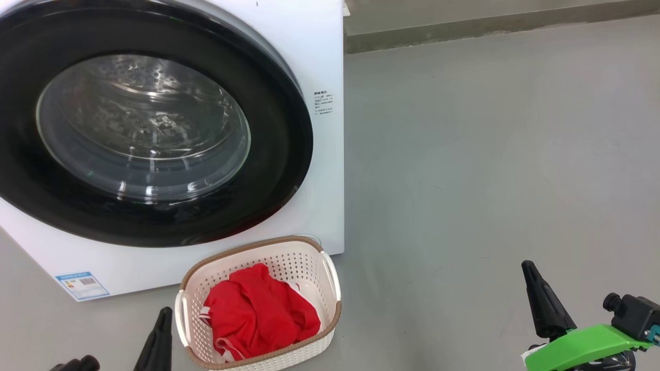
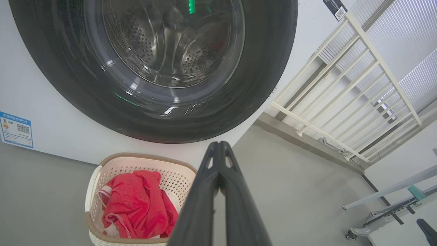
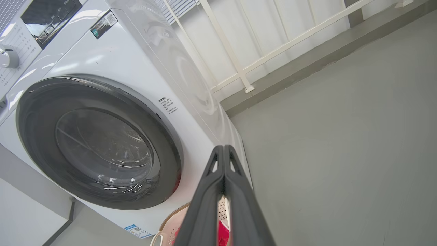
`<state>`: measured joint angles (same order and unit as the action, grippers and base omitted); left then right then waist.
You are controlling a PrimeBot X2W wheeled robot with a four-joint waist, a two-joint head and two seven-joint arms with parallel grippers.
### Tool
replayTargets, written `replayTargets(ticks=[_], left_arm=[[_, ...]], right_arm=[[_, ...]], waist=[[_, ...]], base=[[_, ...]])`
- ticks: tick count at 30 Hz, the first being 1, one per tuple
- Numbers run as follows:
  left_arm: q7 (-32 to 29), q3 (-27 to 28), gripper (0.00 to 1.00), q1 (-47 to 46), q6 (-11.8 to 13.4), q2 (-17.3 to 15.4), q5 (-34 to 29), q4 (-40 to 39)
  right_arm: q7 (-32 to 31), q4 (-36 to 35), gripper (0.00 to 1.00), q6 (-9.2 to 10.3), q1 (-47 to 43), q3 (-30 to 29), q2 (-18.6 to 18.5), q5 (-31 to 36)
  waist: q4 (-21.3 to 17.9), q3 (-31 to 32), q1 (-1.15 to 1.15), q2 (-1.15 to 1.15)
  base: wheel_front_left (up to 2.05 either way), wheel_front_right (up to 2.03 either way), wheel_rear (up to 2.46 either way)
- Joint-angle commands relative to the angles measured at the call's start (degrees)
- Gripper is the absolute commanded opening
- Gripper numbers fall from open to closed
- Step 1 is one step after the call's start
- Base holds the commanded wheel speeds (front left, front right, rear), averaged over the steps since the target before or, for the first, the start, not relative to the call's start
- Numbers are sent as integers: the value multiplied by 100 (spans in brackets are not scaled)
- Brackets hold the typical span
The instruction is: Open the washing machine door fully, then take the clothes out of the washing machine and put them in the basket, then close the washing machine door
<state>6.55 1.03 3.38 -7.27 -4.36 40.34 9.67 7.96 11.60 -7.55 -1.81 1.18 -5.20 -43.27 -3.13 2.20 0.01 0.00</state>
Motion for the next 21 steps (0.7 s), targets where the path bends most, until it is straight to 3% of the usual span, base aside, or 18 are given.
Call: replayTargets(ticks=[1,21], left_arm=[[-43,131,0,-264,-9,-24,152,-108],[-374,242,0,-445,-12,21,1464,34]], right_arm=[[-39,-115,0,3,270,-4,-56,-165],[-373,-24,0,4,405,-163,-10,-1431]], waist=[[6,-4,0,0],[86,-65,0,0]], base=[[0,0,0],[0,0,0]])
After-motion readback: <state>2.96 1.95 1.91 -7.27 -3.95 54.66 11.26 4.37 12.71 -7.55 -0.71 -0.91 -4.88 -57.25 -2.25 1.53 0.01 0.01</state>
